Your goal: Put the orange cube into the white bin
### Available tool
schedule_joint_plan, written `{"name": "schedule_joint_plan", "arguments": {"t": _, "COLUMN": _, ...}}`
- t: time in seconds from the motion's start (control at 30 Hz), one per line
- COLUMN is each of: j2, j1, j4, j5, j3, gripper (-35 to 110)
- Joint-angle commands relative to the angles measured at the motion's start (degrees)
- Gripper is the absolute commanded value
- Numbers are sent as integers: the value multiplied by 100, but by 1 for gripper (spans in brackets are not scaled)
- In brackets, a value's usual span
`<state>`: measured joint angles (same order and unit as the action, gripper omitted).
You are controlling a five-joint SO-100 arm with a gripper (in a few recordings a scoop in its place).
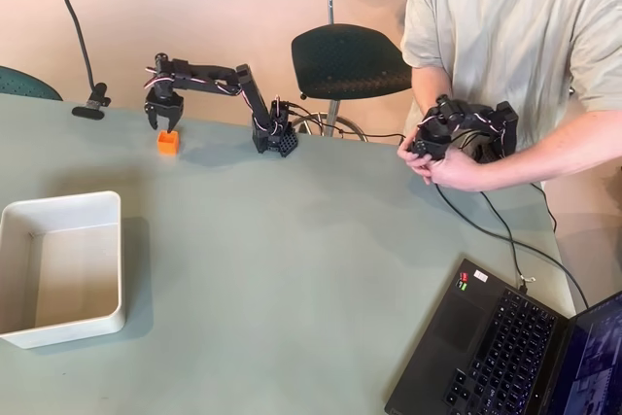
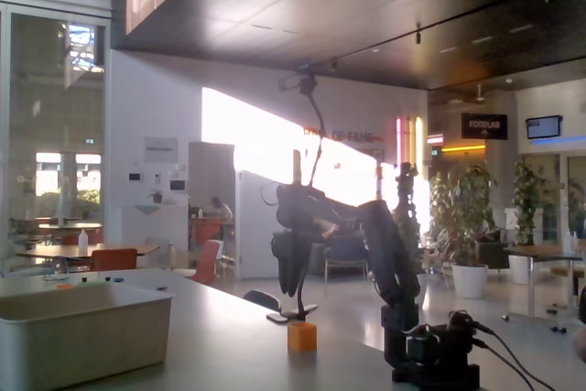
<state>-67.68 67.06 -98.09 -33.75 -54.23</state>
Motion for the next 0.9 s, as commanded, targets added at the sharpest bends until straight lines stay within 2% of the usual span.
{"name": "schedule_joint_plan", "arguments": {"t": 0.0, "j2": 123, "j1": 62, "j4": -9, "j5": -18, "j3": 158, "gripper": 21}}
{"name": "schedule_joint_plan", "arguments": {"t": 0.43, "j2": 387, "j1": 220, "j4": -18, "j5": 35, "j3": -475, "gripper": 58}}
{"name": "schedule_joint_plan", "arguments": {"t": 0.87, "j2": 396, "j1": 431, "j4": -18, "j5": 53, "j3": -1107, "gripper": 61}}
